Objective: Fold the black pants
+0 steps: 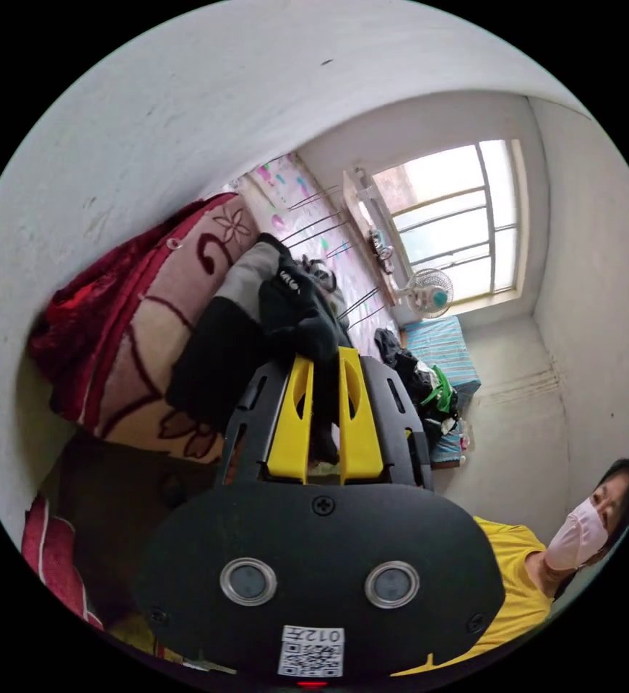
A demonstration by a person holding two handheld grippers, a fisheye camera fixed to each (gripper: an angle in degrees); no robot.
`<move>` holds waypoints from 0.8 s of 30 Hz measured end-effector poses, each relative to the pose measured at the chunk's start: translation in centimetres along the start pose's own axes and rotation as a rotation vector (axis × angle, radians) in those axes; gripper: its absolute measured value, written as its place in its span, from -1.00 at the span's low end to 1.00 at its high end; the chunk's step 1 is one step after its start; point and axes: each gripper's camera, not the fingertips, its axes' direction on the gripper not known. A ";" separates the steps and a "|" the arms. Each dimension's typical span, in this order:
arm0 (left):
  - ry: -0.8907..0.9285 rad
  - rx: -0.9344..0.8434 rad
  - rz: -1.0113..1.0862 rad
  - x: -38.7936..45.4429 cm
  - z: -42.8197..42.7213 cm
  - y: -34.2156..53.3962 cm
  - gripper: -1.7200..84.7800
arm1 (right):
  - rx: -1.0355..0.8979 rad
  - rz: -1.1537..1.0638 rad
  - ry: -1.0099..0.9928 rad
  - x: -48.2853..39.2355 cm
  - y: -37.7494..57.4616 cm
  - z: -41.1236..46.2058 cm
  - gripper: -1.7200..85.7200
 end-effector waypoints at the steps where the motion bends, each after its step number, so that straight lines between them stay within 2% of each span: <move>1: -0.025 -0.028 -0.048 -1.6 -0.1 0.2 -0.77 | -0.012 0.024 0.006 0.1 0.3 1.0 -0.91; 4: -0.053 -0.047 -0.091 -3.9 -0.7 0.9 -0.79 | -0.038 0.075 0.060 -0.3 1.9 4.8 -0.90; 9: -0.137 0.018 -0.022 -3.6 -3.6 1.9 -0.84 | -0.149 0.085 0.134 -3.1 3.5 9.1 -0.82; 11: -0.198 0.052 -0.001 -3.0 -5.1 2.9 -0.87 | -0.154 0.096 0.191 -4.1 4.4 9.0 -0.81; 13: -0.336 0.120 0.019 -1.3 -7.1 5.2 -0.91 | -0.120 0.083 0.278 -5.6 5.4 8.1 -0.83; 14: -0.376 0.144 0.044 -0.5 -7.6 5.9 -0.92 | -0.075 0.018 0.351 -7.4 5.7 7.6 -0.85; 16: -0.550 0.205 0.221 4.0 -8.1 7.8 -0.94 | -0.019 -0.132 0.458 -11.0 5.4 8.1 -0.88; 17: -0.570 0.208 0.264 5.1 -8.0 7.8 -0.94 | -0.014 -0.239 0.497 -13.2 4.7 9.4 -0.90; 19: -0.541 0.150 0.407 8.5 -6.4 6.3 -0.95 | -0.063 -0.382 0.492 -15.8 3.3 12.7 -0.92; 21: -0.566 0.057 0.450 9.4 -4.2 4.3 -0.96 | -0.184 -0.484 0.505 -17.1 2.2 17.9 -0.94; 22: -0.652 -0.007 0.450 9.0 -2.4 3.1 -0.96 | -0.225 -0.500 0.523 -17.0 2.2 19.2 -0.95; 24: -0.806 -0.110 0.427 7.3 0.0 1.8 -0.96 | -0.359 -0.538 0.690 -15.5 2.5 23.6 -0.96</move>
